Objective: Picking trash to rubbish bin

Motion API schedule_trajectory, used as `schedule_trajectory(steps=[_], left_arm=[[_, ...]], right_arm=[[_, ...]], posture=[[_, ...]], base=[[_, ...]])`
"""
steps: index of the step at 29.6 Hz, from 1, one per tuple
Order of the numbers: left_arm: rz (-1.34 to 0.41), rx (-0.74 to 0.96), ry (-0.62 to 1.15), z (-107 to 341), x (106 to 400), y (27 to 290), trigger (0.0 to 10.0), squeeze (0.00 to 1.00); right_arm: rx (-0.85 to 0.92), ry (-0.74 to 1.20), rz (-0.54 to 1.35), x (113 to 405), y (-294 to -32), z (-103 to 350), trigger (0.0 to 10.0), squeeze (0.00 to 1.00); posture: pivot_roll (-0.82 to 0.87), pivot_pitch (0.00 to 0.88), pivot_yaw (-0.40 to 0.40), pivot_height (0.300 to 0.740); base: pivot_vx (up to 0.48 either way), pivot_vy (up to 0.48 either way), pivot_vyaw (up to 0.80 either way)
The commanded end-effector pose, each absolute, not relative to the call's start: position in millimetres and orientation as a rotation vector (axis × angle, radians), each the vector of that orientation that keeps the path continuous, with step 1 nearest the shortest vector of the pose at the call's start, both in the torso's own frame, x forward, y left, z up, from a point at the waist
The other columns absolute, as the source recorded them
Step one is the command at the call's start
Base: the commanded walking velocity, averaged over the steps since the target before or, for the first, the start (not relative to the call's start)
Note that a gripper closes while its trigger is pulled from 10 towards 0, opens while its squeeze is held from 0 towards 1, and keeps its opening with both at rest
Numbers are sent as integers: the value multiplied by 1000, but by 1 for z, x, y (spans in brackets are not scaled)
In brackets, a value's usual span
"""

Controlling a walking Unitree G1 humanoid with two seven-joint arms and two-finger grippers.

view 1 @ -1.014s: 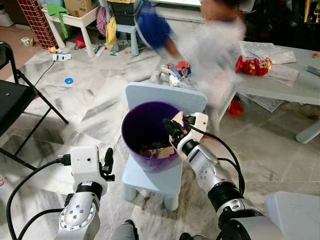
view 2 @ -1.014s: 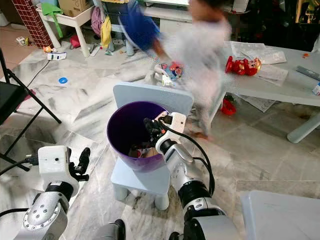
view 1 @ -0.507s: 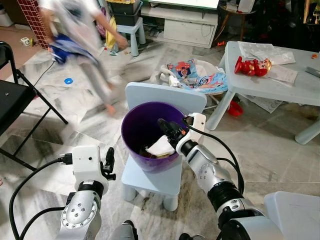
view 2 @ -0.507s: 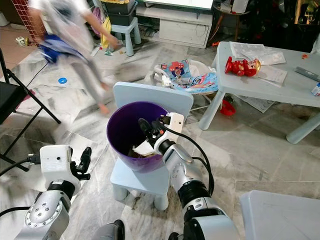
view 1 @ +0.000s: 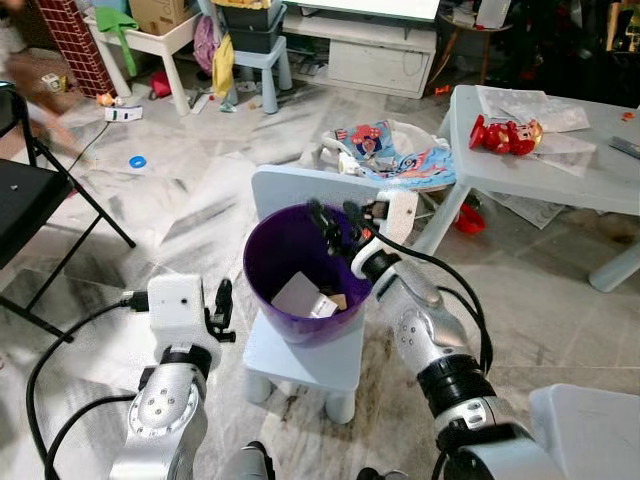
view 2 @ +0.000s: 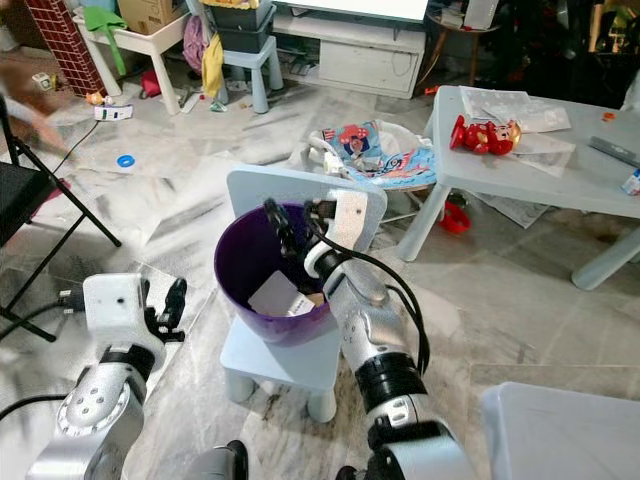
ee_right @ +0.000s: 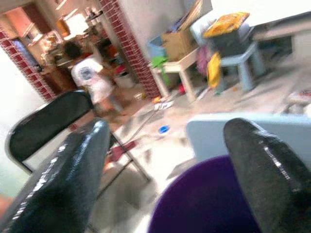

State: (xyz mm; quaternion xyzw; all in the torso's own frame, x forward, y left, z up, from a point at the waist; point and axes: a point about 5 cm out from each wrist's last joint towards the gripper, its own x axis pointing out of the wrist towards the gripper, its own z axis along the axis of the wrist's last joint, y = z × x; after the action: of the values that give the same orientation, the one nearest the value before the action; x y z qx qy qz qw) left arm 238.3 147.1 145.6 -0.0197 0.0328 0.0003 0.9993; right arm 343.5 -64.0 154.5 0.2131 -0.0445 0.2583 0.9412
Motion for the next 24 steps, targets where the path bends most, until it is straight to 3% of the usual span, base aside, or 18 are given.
schedule_trajectory(steps=[1,3,4,12,17,24], left_arm=[[-22,-50,62,144,239,144,10000,0],[-48,-52,41,146,241,141,10000,0],[-60,-50,26,147,243,139,10000,0],[-116,-37,-24,150,251,129,10000,0],[-123,-47,-46,150,254,127,10000,0],[-96,-66,-57,151,256,129,10000,0]], right_arm=[[398,-105,485,343,-79,158,10000,0],[376,-124,455,340,-94,162,10000,0],[354,-138,430,337,-105,165,10000,1000],[26,-252,255,312,-164,184,10000,1000],[-25,-225,212,301,-180,183,10000,1000],[-31,-198,214,296,-182,182,10000,1000]], posture=[[171,126,-72,740],[148,123,-68,740],[134,121,-66,740],[61,108,-55,740],[40,102,-59,740],[40,97,-63,740]], base=[[0,0,0],[0,0,0],[0,0,0],[0,0,0],[0,0,0],[0,0,0]])
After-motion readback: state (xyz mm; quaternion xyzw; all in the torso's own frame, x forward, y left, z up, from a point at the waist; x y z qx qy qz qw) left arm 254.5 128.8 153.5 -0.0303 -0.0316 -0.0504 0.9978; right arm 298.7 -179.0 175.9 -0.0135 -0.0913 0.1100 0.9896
